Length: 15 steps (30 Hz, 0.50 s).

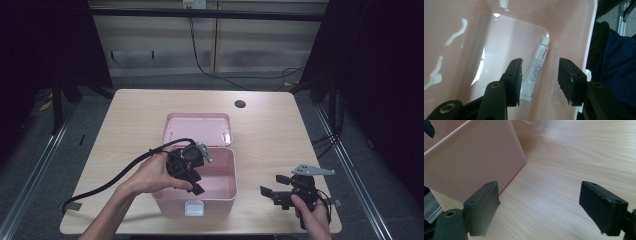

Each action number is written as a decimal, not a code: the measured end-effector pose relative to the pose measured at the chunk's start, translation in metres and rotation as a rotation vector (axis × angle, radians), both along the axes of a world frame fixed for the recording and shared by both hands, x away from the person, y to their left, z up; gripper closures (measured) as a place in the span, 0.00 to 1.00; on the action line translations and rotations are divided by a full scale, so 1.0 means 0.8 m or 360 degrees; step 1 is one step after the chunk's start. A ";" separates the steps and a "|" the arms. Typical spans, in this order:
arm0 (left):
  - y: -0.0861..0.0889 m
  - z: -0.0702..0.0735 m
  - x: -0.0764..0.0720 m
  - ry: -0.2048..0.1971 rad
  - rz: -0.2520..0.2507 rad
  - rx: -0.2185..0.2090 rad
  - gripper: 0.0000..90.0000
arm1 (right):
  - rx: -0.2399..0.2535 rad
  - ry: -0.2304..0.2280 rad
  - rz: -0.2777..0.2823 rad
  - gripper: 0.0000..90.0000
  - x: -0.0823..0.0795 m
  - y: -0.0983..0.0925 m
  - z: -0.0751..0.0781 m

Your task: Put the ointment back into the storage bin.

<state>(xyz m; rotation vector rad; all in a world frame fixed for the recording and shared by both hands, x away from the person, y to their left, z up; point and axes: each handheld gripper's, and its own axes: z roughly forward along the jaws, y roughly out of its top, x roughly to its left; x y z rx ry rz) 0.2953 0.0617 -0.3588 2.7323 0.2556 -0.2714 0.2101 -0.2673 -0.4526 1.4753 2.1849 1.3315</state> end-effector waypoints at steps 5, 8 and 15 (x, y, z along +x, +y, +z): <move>0.008 0.009 -0.002 -0.0043 0.0009 0.0002 0.59 | 0.0001 0.0003 -0.0001 0.18 0.000 0.000 0.000; 0.012 0.013 -0.004 -0.0066 0.0017 -0.0018 0.59 | 0.0001 -0.0001 -0.0004 0.18 0.000 0.000 0.000; 0.024 0.025 -0.006 -0.0087 0.0023 -0.0004 0.58 | 0.0000 -0.0001 -0.0003 0.18 0.000 0.000 0.000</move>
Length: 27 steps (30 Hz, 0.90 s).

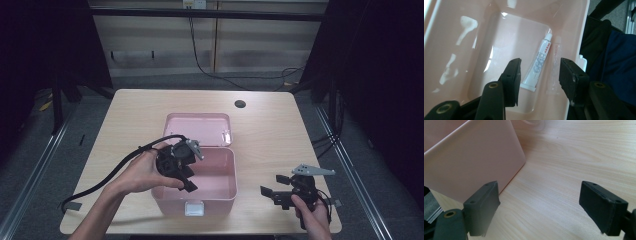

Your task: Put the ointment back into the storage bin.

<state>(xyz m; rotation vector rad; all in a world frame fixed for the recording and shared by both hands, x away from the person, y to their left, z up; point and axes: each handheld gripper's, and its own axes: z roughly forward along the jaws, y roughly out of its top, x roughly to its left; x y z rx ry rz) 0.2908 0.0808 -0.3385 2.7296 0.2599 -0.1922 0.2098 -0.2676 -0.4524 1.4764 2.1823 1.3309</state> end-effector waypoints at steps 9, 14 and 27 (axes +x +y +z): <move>0.039 0.007 0.003 -0.0049 0.0098 -0.0078 0.58 | -0.0002 0.0003 -0.0001 0.18 0.000 0.000 0.000; 0.061 0.019 -0.001 -0.0070 0.0119 -0.0136 0.57 | 0.0000 0.0003 -0.0005 0.18 0.000 0.000 0.000; 0.106 0.026 -0.006 -0.0126 0.0193 -0.0184 0.53 | -0.0003 0.0011 -0.0010 0.18 0.001 0.000 -0.001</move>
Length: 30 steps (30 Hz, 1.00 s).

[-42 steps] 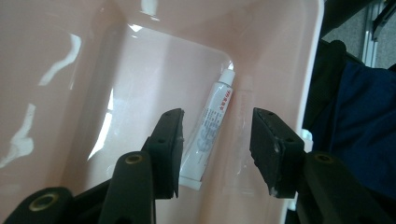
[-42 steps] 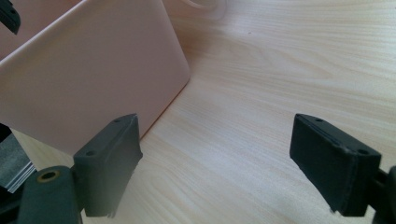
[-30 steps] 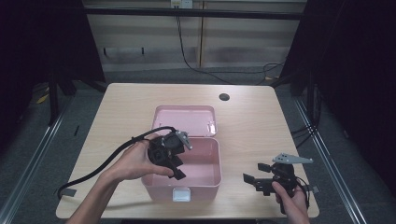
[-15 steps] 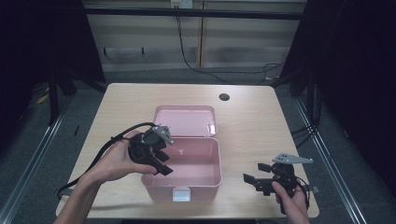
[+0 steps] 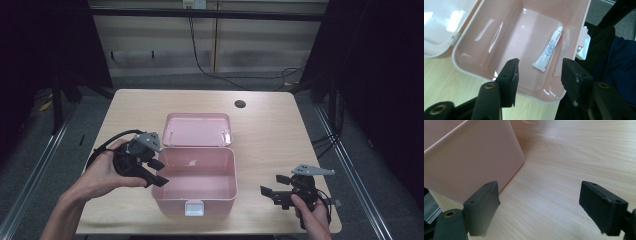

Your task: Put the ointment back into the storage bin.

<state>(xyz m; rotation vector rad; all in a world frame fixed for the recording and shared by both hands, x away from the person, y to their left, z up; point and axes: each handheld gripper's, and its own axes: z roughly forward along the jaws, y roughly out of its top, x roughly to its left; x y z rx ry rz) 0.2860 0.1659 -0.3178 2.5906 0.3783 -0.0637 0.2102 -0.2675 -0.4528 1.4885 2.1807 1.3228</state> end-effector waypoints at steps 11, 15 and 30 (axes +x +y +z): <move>0.034 -0.002 -0.001 0.0035 0.0108 -0.0111 0.39 | 0.0002 0.0004 -0.0002 0.18 0.000 0.000 0.000; 0.043 -0.009 -0.002 0.0046 0.0157 -0.0098 0.32 | 0.0001 0.0005 -0.0003 0.18 0.000 0.000 0.000; 0.076 -0.042 -0.010 0.0104 0.0100 -0.0170 0.20 | -0.0002 0.0009 -0.0005 0.18 0.001 0.000 0.000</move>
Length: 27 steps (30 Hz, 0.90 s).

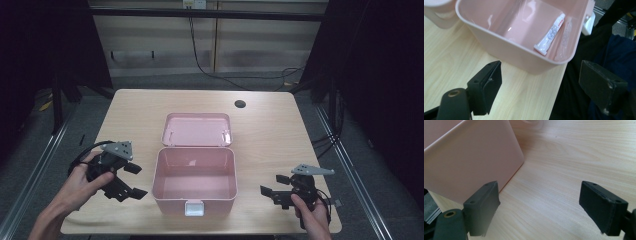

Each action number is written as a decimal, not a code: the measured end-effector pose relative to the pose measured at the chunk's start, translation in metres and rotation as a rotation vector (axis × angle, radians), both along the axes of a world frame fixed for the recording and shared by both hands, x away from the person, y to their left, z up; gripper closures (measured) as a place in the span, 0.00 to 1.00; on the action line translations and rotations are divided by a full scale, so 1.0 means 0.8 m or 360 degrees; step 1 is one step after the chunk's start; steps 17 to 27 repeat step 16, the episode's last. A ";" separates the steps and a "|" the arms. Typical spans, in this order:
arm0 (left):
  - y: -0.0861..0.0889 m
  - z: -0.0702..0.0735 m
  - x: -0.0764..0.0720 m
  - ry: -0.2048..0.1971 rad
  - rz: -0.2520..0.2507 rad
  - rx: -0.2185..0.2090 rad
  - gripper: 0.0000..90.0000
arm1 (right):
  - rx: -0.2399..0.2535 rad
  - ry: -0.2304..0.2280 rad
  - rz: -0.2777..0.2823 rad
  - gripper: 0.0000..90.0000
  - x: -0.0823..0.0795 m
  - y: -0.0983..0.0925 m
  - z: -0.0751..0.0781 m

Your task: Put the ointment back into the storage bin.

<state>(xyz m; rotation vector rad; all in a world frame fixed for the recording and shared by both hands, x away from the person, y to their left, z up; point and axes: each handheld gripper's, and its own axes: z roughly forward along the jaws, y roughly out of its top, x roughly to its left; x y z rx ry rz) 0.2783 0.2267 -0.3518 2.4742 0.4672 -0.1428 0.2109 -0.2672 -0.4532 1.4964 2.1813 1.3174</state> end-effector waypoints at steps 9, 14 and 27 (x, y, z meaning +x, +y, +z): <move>0.018 -0.037 -0.001 -0.0001 0.0082 0.0002 0.19 | -0.0004 0.0001 -0.0001 0.18 0.000 0.000 0.000; 0.029 -0.062 -0.006 0.0010 0.0192 -0.0006 0.19 | -0.0018 0.0005 -0.0009 0.18 0.001 -0.001 -0.001; 0.032 -0.071 -0.008 0.0013 0.0195 0.0016 0.19 | -0.0038 0.0013 -0.0009 0.18 0.003 0.001 -0.003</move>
